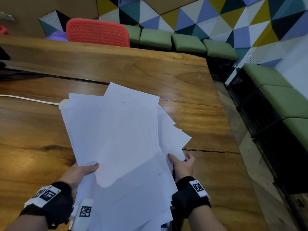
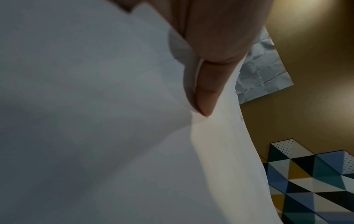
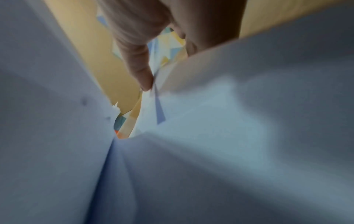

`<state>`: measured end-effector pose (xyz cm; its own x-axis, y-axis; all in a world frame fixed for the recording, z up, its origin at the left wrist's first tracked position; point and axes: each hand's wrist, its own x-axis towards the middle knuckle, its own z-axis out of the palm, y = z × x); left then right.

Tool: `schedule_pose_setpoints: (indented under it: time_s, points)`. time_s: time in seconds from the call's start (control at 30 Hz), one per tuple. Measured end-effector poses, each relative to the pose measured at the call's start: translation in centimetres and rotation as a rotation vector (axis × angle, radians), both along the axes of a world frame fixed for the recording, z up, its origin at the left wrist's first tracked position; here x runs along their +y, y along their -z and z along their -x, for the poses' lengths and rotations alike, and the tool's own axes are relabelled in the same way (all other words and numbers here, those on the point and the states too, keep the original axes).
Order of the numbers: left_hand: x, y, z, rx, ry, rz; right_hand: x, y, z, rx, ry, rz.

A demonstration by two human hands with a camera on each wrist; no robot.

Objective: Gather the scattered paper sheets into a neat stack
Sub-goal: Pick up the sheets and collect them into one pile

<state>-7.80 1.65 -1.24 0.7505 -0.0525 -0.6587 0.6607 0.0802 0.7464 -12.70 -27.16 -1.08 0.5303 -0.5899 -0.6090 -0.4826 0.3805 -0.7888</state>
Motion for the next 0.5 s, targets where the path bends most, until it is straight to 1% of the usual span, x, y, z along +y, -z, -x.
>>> schedule_pose_setpoints:
  time_s: [0.07, 0.1, 0.13, 0.2, 0.3, 0.33, 0.37, 0.43, 0.5]
  points:
    - [0.0, 0.0, 0.0, 0.002, -0.009, 0.010, 0.3, -0.1, 0.7, 0.007, -0.063, -0.116]
    - [0.0, 0.0, 0.1, 0.006, -0.015, 0.013, 0.5, -0.5, 0.9, 0.046, -0.148, -0.118]
    - [0.0, 0.0, 0.1, 0.012, -0.018, 0.009, 0.7, -0.9, 1.1, 0.079, -0.196, -0.112]
    - [0.0, 0.0, 0.1, 0.014, -0.019, -0.003, 0.8, -0.9, 1.1, 0.089, -0.265, -0.087]
    - [-0.3, -0.3, 0.2, -0.003, 0.003, -0.013, 0.9, -1.5, 1.0, 0.185, -0.387, 0.018]
    - [-0.4, -0.6, 0.3, -0.006, 0.013, -0.010, 1.2, -1.9, 0.9, 0.210, -0.405, 0.040]
    - [-0.6, -0.7, 0.4, -0.012, 0.017, -0.007, 1.3, -1.4, 0.6, 0.223, -0.398, 0.082]
    - [-0.6, -1.0, 0.6, -0.024, 0.018, -0.023, 1.5, -0.8, 0.3, 0.213, -0.350, 0.165]
    - [-0.1, -1.3, 0.4, -0.043, 0.012, -0.054, 2.0, -0.9, 0.3, 0.216, -0.346, 0.222]
